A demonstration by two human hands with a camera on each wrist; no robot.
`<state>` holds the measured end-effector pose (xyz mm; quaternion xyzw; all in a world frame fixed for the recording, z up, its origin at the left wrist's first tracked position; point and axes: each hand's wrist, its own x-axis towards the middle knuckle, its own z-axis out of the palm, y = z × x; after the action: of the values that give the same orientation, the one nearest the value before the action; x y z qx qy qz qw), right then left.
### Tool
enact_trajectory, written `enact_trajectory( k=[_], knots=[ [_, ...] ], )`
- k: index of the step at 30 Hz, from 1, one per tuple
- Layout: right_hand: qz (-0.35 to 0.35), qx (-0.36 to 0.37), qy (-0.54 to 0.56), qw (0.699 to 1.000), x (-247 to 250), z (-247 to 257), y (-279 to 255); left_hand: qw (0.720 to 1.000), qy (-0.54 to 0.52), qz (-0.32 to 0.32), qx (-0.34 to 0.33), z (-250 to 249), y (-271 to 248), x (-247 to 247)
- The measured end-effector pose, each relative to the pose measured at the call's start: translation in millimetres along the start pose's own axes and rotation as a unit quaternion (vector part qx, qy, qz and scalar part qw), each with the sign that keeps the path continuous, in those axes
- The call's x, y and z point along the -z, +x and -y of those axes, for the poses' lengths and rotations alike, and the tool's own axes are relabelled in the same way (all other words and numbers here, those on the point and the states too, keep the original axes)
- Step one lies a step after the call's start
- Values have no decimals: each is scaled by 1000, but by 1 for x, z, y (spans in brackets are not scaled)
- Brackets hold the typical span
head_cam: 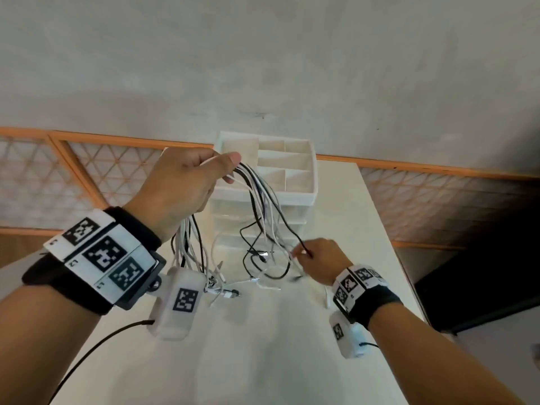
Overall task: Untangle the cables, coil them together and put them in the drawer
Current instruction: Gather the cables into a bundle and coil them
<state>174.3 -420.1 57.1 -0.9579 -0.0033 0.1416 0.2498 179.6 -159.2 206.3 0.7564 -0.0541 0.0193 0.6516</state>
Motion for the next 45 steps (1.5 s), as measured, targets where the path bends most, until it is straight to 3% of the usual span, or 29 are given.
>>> enact_trajectory(
  k=[3, 7, 10, 14, 17, 18, 20, 21, 23, 25, 27, 29, 35, 38, 41, 45],
  knots=[
    [27, -97, -53, 993, -15, -29, 2, 1000, 0, 10, -7, 1, 0, 9],
    [-32, -175, -46, 983, 9, -32, 2, 1000, 7, 17, -10, 0, 4, 17],
    [-143, -167, 50, 974, 34, -23, -2, 1000, 2, 25, -17, -1, 10, 26],
    [-277, -81, 182, 940, 62, 8, -12, 996, 75, 45, 5, 8, 10, 31],
    [-346, -101, 176, 916, 68, 13, -13, 995, 78, 55, 25, 15, 8, 33],
    [-331, -132, 131, 925, 67, 7, -12, 996, 66, 57, 30, 16, 8, 35],
    [-210, -201, 52, 955, 56, -2, -13, 996, 50, 69, 36, 15, 8, 37],
    [-157, -199, 39, 966, 51, -2, -14, 995, 48, 77, 34, 14, 9, 38],
    [-140, -93, 96, 981, 48, 20, -19, 994, 52, 93, 30, 13, 8, 36],
    [-152, 49, 204, 966, 52, 56, -22, 991, 58, 115, 28, 13, 7, 32],
    [-135, 122, 215, 960, 53, 90, -23, 989, 60, 134, 24, 11, 5, 27],
    [-107, 148, 209, 961, 49, 110, -19, 988, 71, 138, 16, 11, 3, 25],
    [-9, 139, 174, 975, 40, 99, -5, 986, 95, 135, 31, 17, -9, 23],
    [-25, 133, 80, 988, 28, 76, 1, 991, 63, 112, 24, 14, -5, 35],
    [-50, 42, -20, 998, 11, 39, 3, 996, 28, 86, 7, 5, 3, 48],
    [-60, -79, -45, 994, 1, 1, 11, 995, 33, 91, -16, 1, 4, 48]
  ],
)
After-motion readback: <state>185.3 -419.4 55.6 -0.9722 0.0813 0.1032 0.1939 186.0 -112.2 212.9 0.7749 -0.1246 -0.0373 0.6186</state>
